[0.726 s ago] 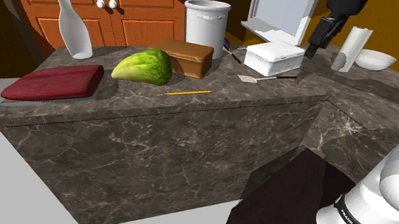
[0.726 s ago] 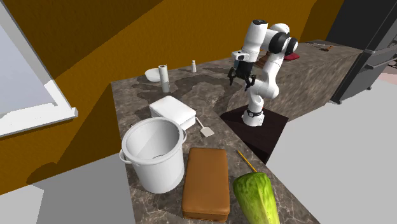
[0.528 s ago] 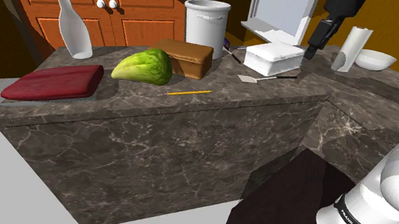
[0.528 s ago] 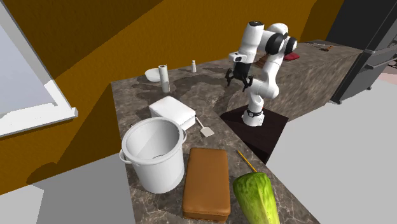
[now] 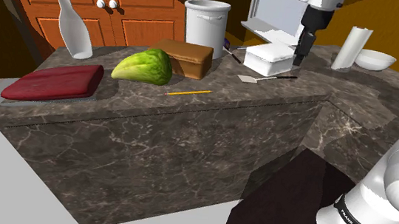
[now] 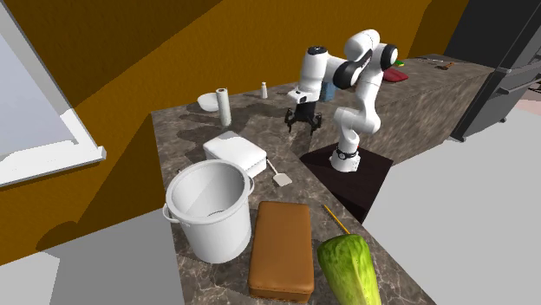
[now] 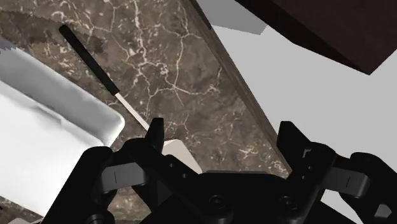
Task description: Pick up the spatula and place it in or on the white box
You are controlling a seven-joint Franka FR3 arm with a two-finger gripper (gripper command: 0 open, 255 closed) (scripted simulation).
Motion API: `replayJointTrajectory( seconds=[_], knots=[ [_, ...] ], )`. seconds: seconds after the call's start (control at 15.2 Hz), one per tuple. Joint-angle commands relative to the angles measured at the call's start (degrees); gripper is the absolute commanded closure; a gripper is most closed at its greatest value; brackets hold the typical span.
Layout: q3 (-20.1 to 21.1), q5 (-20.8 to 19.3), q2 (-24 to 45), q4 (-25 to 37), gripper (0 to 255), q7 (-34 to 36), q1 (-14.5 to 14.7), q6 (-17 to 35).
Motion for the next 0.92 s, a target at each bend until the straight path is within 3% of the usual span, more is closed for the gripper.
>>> replayJointTrajectory(
  seconds=[0.0,0.4,0.73,0.86],
  knots=[
    [-2.73,-0.26,4.25,1.48,0,-6.82,1.41,2.03],
    [-9.07,2.00,18.55,8.38,0,-26.03,5.40,6.66],
    [-11.49,6.27,31.35,15.59,0,-41.96,6.94,9.18],
    [-11.40,6.49,31.94,15.26,0,-42.50,6.76,9.99]
  ],
)
